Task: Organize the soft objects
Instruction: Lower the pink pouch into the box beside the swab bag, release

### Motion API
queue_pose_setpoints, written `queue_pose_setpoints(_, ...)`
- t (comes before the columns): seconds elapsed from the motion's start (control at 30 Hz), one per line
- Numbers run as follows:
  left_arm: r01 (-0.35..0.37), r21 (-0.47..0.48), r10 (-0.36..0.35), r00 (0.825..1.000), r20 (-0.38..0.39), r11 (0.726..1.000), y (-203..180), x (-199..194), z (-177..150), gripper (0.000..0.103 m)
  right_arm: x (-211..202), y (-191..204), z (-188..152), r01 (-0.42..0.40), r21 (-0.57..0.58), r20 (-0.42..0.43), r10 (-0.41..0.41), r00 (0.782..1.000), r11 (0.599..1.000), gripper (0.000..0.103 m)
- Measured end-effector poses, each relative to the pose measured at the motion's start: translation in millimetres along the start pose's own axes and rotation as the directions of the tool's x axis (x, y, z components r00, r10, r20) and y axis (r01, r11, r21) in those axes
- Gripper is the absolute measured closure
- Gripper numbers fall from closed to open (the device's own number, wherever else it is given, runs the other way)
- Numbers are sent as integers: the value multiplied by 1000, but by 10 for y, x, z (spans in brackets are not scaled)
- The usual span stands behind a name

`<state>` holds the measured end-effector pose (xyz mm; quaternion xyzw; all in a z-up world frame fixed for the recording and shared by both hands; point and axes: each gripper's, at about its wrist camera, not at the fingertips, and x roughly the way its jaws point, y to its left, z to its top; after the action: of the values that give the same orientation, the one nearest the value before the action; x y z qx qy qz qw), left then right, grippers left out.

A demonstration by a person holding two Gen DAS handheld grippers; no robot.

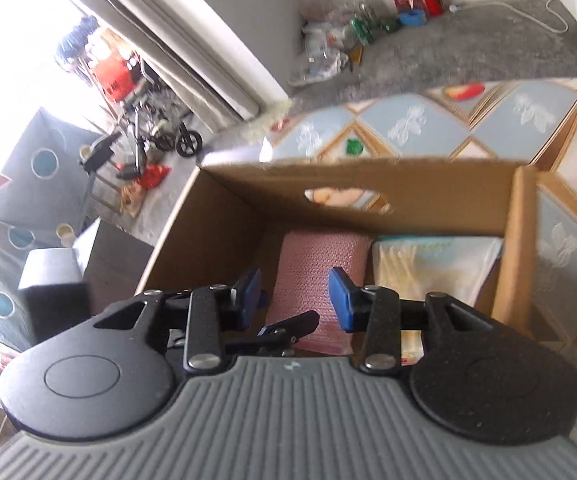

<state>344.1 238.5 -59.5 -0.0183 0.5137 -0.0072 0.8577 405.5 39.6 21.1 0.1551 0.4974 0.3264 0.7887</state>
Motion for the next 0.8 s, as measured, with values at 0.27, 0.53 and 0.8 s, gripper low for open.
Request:
queue_pose_setpoints(0.27,39,22,-38,999,-8,999,-72,30,54,55,-278,-45,-103,-9,-17,37,10,999,1000,65)
queue_pose_setpoints(0.53,3,36,-7,994,107,999,-331,-525,-120,37,-897,-35,-453,-50,-12,152,51,987,999,60)
queue_pose_setpoints(0.8,107,163,-149,950,273,981,-1045,-1440,-500,33,-1983,-269,-1118,-40,19,319,32,947,999,54)
